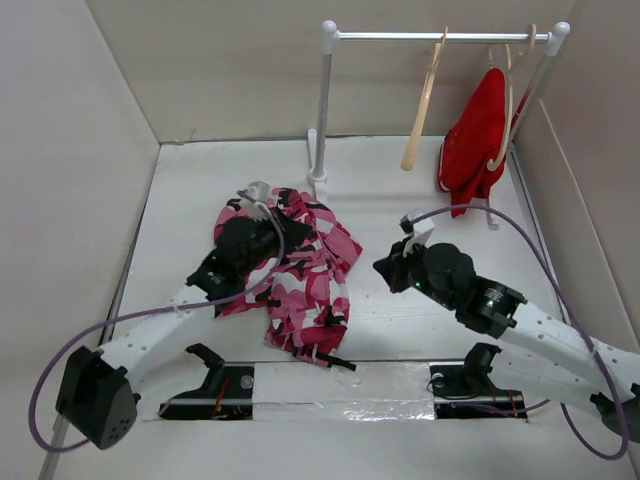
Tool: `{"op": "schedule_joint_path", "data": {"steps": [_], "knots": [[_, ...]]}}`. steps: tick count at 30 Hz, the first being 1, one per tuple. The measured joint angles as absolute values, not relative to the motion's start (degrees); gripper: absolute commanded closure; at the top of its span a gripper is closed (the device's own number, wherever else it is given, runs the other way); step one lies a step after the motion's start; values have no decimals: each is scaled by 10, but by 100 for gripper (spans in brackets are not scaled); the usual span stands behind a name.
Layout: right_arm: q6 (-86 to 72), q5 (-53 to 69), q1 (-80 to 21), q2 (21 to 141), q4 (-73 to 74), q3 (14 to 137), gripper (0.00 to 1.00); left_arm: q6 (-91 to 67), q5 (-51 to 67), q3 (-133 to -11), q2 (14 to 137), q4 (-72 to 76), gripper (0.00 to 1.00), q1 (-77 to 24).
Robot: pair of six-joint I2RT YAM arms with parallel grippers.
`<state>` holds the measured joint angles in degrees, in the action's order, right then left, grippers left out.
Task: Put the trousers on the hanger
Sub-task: Flatten out the trousers at the center of the board.
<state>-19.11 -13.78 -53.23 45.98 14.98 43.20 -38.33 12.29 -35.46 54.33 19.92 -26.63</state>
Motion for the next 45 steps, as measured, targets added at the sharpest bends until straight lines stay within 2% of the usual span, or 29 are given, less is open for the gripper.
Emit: {"op": "schedule_joint_path", "data": {"steps": [1,3,4,5,7,8,11,17,24,29,36,39,40,42,43,45], "knots": [[-195,-130,-532,468,144,420,100,-378,80,-357,558,184,98,-314],[-205,-109,-533,484,136,397,92,-366,-1,-360,580,155,82,-399],[-211,-99,-535,492,127,385,86,-362,-33,-360,580,138,67,-428],[-218,-90,-540,499,117,372,73,-361,-62,-360,576,123,60,-444],[-234,-69,-551,508,89,339,60,-361,-120,-359,560,98,48,-452],[-240,-61,-556,514,75,323,54,-363,-148,-359,550,84,45,-451],[-256,-39,-566,541,35,288,46,-384,-221,-349,533,51,35,-449],[-278,0,-587,616,-45,276,46,-427,-287,-296,539,-17,28,-443],[-299,16,-605,675,-104,276,46,-442,-300,-274,564,-33,28,-389],[-315,18,-607,701,-130,275,49,-440,-298,-274,614,-23,31,-388],[-330,-8,-623,720,-134,275,47,-431,-294,-293,708,-18,35,-388],[-335,-34,-632,711,-124,275,47,-425,-290,-296,715,-8,52,-387],[-338,-41,-634,706,-122,274,47,-423,-289,-296,715,-6,62,-386],[-343,-53,-635,694,-118,271,47,-421,-289,-296,715,-1,73,-385],[-344,-57,-635,691,-118,271,48,-420,-289,-296,715,0,83,-385],[-347,-61,-635,690,-118,271,49,-417,-290,-296,714,1,91,-383]]}}
